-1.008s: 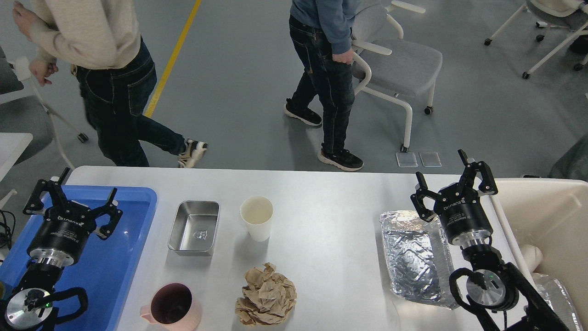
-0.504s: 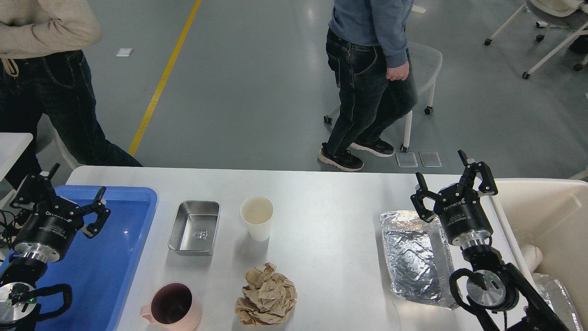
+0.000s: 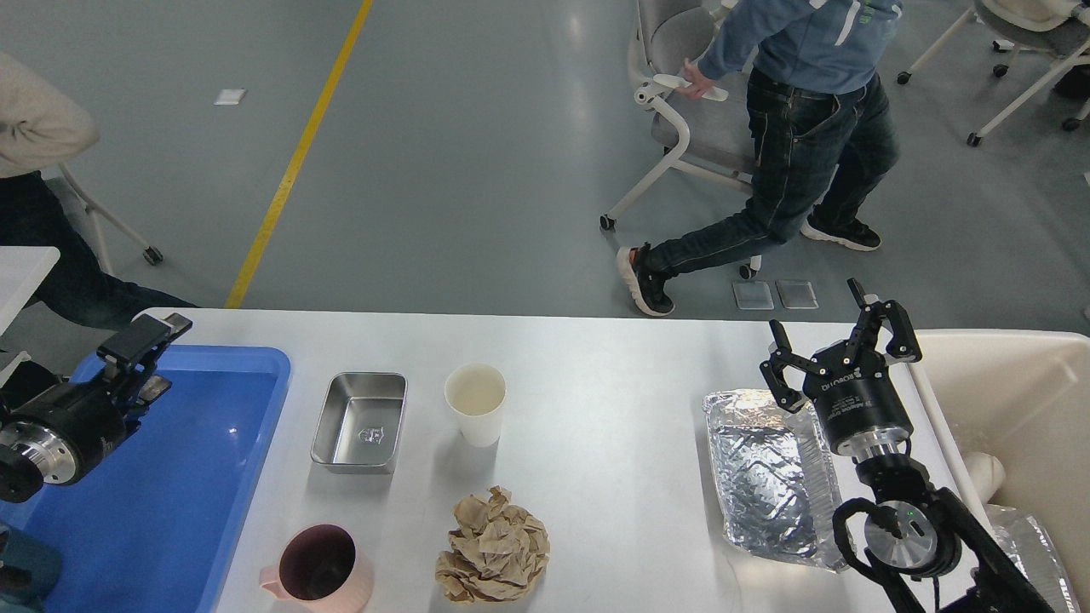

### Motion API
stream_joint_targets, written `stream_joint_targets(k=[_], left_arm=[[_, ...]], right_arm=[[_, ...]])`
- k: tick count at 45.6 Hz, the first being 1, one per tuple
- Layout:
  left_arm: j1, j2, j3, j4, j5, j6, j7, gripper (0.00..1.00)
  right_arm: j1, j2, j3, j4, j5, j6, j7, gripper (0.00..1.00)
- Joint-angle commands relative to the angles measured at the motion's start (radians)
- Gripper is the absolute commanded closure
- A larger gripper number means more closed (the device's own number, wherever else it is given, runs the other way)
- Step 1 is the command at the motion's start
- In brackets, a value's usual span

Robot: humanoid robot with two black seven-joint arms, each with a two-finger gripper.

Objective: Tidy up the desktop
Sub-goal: 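Lower the left gripper from above the blue tray toward the pink mug, then grasp the pink mug with the left gripper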

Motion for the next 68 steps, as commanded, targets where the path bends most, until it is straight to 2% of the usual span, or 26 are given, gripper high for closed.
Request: stream_joint_targets(k=[1,4,11,24,48,59,63,68], left_arm=[[0.002,0.074,0.083,-0.075,0.157,0.001,-0.044,0.03],[0.005,0.123,0.129,-0.133,0.207,-0.001,-0.068,0.03],[0.008,0.266,0.224,-0.249,0.253,-0.001,-0.067,0.03],[0.036,0.445,0.235,-0.311,0.270,0.004,-0.065,0.03],[0.145,0.470,0.238,-0.312,0.282,0.002,-0.082,0.03],[0.155,0.459,0.253,-0.311,0.283,-0.009,-0.084,0.03],[0.148,0.459,0.258,-0.308,0.282,-0.041,-0.085,0.03],[0.126,0.450,0.259,-0.294,0.293,-0.125,-0.087,0.03]], right_arm=[[0.001,0.000,-0.001,0.000,0.000,0.000,-0.002,0.00],[0.001,-0.002,-0.001,-0.002,0.000,0.000,-0.002,0.00],[0.001,-0.002,-0.003,-0.003,0.000,0.000,-0.003,0.00],[0.003,-0.008,-0.009,-0.008,0.000,0.000,-0.005,0.00],[0.009,-0.025,-0.015,-0.011,0.000,0.002,-0.006,0.00],[0.007,-0.028,-0.015,-0.012,0.000,0.002,-0.006,0.00],[0.007,-0.028,-0.017,-0.012,0.000,0.002,-0.006,0.00],[0.006,-0.028,-0.015,-0.012,0.000,0.002,-0.006,0.00]])
